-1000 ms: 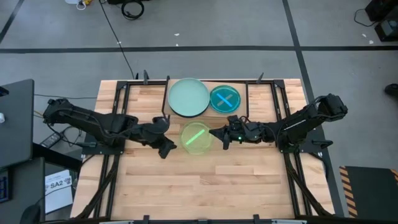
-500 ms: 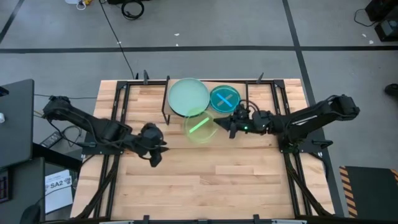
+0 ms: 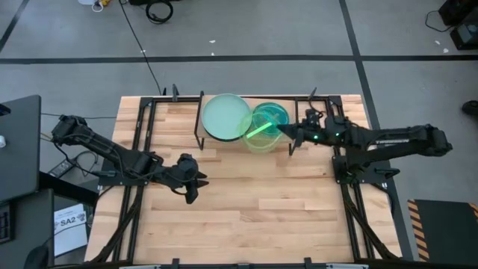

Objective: Place and stack plates onto a shelf
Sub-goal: Stack the green plate on top of the blue plate on the shelf

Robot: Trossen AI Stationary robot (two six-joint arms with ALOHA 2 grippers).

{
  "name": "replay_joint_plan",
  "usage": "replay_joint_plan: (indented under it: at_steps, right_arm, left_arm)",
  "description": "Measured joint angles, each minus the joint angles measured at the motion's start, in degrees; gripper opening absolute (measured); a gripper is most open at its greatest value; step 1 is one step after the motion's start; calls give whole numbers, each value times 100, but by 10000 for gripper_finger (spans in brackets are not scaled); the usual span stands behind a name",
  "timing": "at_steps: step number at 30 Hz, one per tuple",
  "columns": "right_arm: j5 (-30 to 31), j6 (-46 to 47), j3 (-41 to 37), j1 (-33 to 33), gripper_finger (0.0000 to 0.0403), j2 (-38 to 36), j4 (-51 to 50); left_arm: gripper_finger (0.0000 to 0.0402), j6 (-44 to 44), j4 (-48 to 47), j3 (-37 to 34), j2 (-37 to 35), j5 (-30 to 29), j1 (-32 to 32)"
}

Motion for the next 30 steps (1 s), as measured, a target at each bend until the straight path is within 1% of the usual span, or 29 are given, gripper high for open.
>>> replay_joint_plan:
  at_steps: [6,11,14,24,30]
  right_arm:
    - [-85,149,0,-538,5,-747,-1027]
    - [-89,172,0,-1003,5,-1056,-1811]
    - [-91,171,0,-1253,5,-1048,-2044]
    - [-370,157,0,-1867,6,-490,-2042]
    - [-390,127,0,-2118,6,-275,-2038]
  left_arm:
    - [137,-2,0,-14,0,-2,2]
    - [137,-4,1,-14,0,-2,2]
    - [137,-46,1,-14,0,-2,2]
    - [137,-66,0,-14,2,-2,2]
    - [137,-67,0,-14,2,-2,2]
